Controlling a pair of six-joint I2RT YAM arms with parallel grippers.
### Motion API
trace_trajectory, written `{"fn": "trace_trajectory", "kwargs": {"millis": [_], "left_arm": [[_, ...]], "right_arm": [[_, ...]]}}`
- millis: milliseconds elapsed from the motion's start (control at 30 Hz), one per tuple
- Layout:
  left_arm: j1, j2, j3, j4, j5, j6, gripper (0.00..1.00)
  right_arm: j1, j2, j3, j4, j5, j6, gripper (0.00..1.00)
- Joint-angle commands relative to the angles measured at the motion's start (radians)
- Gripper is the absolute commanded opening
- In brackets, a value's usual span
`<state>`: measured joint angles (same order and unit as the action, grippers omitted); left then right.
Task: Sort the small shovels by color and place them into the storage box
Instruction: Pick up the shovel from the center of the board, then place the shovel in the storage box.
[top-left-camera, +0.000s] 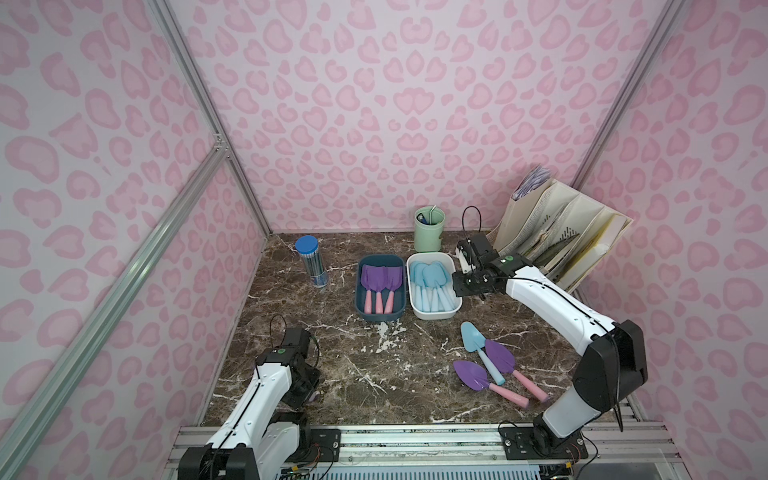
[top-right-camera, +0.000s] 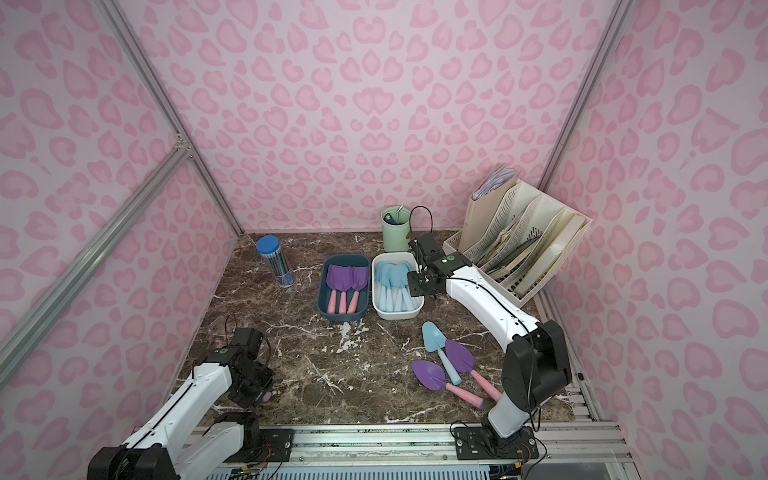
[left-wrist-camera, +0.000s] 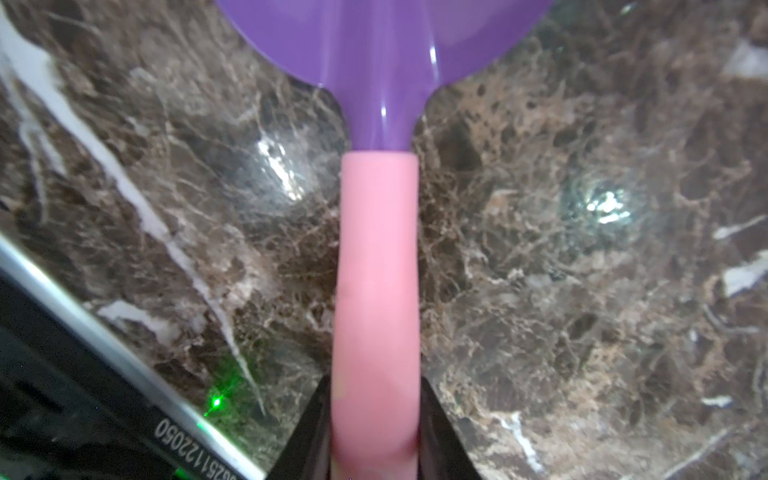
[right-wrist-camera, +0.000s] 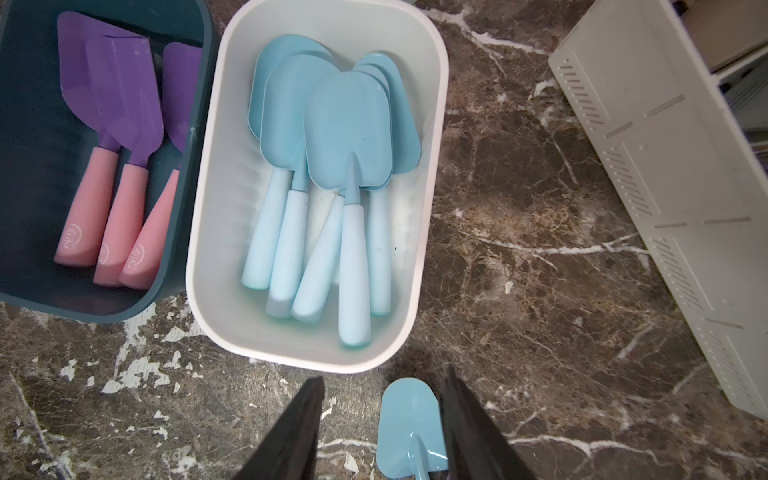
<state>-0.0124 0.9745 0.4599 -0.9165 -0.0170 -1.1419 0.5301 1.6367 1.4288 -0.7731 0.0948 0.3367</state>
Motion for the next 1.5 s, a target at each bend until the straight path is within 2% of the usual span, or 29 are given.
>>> {"fn": "trace_trajectory", "kwargs": {"millis": [0, 567, 667, 1033, 1233, 1467], "left_arm": [[0.000, -0.006, 0.016, -0.011, -0.002, 0.014, 0.27], [0.000, -0.084, 0.094, -0.090, 0.053, 0.021, 0.05], [-0.001, -0.092, 0.156, -0.136, 0.059, 0.054, 0.00], [-0.025, -0.130, 0.428, -0.264, 0.013, 0.148, 0.00], [-0.158, -0.087, 0.607, -0.316, -0.094, 0.174, 0.00], [-0.401, 0.066, 0.759, -0.330, -0.250, 0.189, 0.00]], "right_arm": [[-0.001, -0.011, 0.009, -0.018, 0.020, 0.008, 0.51], [0.021, -0.038, -0.004, -0.043, 0.028, 0.052, 0.50], [0.022, -0.046, -0.010, -0.046, 0.021, 0.067, 0.50], [0.037, -0.090, -0.032, -0.054, 0.006, 0.120, 0.50], [0.044, -0.105, -0.028, -0.063, 0.010, 0.137, 0.50], [0.044, -0.113, -0.036, -0.074, 0.016, 0.142, 0.50]]}}
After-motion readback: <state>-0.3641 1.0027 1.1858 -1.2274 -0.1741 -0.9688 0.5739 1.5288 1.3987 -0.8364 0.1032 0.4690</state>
